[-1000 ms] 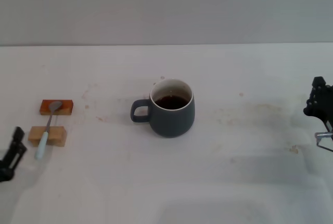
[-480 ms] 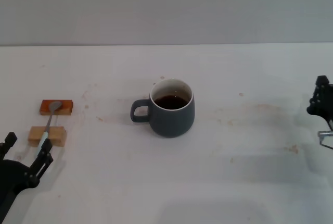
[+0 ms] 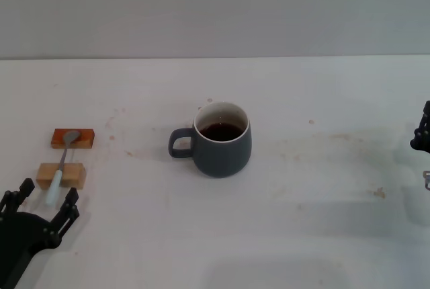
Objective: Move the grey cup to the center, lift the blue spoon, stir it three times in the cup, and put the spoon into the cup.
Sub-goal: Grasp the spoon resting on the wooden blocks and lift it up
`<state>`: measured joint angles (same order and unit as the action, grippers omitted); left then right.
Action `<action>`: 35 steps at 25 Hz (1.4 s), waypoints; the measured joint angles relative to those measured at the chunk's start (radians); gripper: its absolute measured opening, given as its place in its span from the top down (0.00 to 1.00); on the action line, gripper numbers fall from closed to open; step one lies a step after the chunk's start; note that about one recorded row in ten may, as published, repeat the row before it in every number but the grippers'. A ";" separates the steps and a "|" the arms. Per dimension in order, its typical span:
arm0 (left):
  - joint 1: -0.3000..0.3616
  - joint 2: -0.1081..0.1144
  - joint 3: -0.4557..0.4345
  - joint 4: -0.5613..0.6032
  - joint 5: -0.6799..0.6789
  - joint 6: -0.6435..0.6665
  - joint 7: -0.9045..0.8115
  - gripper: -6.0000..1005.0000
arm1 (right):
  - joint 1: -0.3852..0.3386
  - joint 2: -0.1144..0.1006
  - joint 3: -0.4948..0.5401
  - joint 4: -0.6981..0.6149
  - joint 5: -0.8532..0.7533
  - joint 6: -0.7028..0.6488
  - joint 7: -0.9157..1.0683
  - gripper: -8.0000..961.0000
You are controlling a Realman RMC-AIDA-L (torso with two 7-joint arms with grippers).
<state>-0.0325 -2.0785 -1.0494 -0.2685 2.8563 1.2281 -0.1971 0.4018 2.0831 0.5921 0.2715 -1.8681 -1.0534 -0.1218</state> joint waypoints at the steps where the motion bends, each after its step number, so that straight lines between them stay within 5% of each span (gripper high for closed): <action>1: 0.000 0.000 0.000 0.000 0.000 0.000 0.000 0.19 | 0.000 0.000 0.000 0.000 0.000 0.000 0.000 0.99; 28: -0.041 0.003 -0.003 0.002 -0.026 -0.084 0.016 0.19 | 0.004 0.000 0.000 0.006 -0.002 0.000 0.001 0.99; 35: -0.050 0.002 -0.001 -0.001 -0.028 -0.106 0.016 0.37 | 0.009 0.000 0.000 0.006 -0.002 0.000 0.001 0.99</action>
<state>-0.0829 -2.0765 -1.0507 -0.2692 2.8287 1.1222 -0.1810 0.4112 2.0831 0.5922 0.2773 -1.8700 -1.0538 -0.1211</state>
